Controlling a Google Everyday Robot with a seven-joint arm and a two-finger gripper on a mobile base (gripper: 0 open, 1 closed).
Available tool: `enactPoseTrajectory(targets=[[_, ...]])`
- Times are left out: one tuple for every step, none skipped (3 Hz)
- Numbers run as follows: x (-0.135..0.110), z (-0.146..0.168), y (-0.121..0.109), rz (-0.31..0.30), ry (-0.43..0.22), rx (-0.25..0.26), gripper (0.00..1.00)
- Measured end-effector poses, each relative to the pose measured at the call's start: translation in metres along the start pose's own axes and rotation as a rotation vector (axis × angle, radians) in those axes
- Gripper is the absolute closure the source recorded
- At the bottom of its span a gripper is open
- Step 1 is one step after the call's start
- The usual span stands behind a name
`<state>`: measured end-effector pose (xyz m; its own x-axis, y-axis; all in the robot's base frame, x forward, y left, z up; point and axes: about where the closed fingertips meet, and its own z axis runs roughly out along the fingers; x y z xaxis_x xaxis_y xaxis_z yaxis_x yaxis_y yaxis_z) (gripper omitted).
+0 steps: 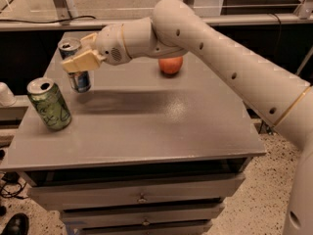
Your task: Move redbull can near green can
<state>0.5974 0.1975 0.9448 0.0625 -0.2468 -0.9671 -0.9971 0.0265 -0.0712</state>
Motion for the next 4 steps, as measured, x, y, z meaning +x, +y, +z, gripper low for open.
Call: enactPoseTrajectory(targets=[[0.013, 0.000, 0.020, 0.021, 0.019, -0.035, 1.00], [0.025, -0.006, 0.029, 0.033, 0.029, -0.070, 1.00], [0.032, -0.007, 0.037, 0.026, 0.033, -0.118, 1.00], [0.035, -0.009, 0.043, 0.004, 0.030, -0.170, 0.85]])
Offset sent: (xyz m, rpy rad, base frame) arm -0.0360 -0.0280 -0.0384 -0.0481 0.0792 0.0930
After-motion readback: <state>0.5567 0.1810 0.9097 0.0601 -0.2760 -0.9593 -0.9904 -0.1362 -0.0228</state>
